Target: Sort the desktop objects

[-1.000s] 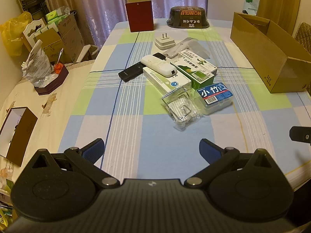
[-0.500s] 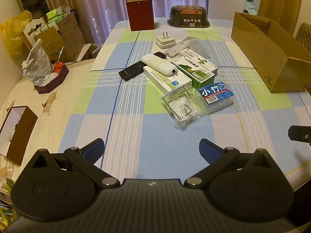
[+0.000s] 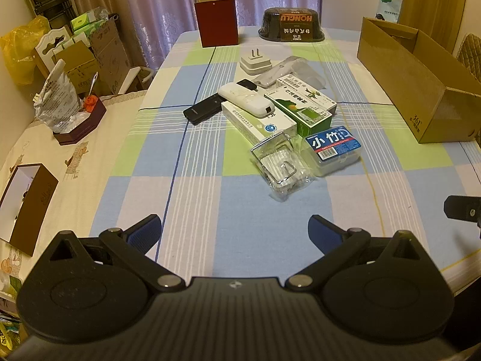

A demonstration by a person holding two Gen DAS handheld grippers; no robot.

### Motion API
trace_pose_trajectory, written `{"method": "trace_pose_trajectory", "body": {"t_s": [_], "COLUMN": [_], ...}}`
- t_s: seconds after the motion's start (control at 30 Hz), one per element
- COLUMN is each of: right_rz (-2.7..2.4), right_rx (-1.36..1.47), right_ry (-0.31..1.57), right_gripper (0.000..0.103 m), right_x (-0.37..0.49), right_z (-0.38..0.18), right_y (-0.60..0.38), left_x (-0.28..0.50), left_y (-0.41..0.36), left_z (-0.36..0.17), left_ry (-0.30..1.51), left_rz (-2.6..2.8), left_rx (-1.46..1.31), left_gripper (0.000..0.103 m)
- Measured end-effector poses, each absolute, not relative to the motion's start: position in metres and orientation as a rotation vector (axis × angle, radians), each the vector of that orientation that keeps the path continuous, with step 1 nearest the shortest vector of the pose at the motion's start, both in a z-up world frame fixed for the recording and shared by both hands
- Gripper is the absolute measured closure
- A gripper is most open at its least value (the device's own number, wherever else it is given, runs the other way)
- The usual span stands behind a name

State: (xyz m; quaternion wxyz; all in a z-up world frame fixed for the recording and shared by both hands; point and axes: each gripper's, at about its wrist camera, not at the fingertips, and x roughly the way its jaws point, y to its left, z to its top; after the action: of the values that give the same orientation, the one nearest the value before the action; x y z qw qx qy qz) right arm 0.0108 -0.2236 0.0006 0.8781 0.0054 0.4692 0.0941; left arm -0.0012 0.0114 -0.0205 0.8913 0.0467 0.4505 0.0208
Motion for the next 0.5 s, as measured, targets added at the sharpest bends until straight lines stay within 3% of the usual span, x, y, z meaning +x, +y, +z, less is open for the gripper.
{"method": "trace_pose_trajectory", "body": {"t_s": [0.23, 0.5], "right_rz": [0.263, 0.378], "right_rx": [-0.019, -0.146], "right_ry": [0.958, 0.893], "right_gripper": [0.0, 0.0], "right_x": [0.021, 0.062], "right_z": [0.001, -0.014], "right_y": [-0.212, -0.177], "left_x": [0.003, 0.043], "left_y": [0.014, 0.028], "left_z": [-0.018, -0.021], "left_ry": [0.944, 0.919], "left_rz": [0.004, -0.154], "left_rx": [0.089, 0.263], "left_gripper": [0.001, 0.001]}}
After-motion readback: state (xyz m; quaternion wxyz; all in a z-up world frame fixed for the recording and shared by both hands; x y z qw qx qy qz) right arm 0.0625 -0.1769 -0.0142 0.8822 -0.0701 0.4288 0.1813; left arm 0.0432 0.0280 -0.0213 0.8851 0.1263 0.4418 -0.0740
